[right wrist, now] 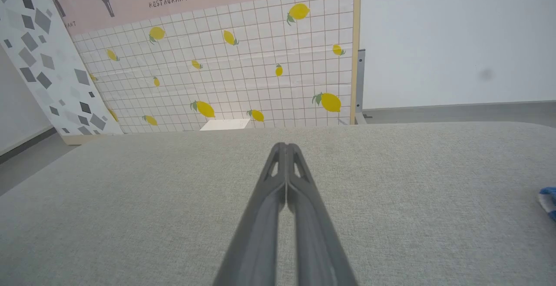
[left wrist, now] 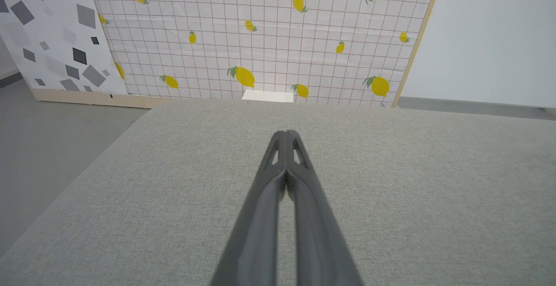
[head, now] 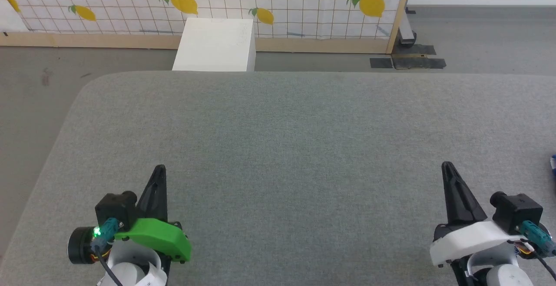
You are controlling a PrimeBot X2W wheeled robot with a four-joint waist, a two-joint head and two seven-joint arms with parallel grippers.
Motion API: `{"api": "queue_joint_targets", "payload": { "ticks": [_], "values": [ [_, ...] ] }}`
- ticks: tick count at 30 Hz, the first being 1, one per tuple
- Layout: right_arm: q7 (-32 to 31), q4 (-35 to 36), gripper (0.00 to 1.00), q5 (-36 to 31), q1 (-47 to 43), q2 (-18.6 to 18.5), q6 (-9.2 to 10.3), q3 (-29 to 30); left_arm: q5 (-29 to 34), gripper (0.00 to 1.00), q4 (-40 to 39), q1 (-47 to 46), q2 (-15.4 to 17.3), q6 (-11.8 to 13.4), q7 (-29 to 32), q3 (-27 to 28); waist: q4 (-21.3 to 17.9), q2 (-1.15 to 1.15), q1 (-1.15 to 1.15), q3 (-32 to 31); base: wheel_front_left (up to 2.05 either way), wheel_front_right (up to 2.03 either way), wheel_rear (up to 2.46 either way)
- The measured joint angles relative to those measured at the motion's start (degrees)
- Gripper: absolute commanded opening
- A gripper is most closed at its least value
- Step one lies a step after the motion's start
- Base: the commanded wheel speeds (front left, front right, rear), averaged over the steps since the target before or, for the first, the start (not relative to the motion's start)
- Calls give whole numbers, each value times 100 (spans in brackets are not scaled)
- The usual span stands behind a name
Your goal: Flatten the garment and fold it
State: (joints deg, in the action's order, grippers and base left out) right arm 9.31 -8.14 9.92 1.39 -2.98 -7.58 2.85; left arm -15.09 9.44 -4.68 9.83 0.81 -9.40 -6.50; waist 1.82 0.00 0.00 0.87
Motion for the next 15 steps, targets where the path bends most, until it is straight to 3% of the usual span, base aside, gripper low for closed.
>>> {"api": "queue_joint_targets", "payload": {
  "ticks": [15],
  "values": [
    [-178,152,0,-202,0,0,1,-49,304,0,-177,60,-119,-8,178,119,-35,0,0,-17,0,0,0]
  ]
}}
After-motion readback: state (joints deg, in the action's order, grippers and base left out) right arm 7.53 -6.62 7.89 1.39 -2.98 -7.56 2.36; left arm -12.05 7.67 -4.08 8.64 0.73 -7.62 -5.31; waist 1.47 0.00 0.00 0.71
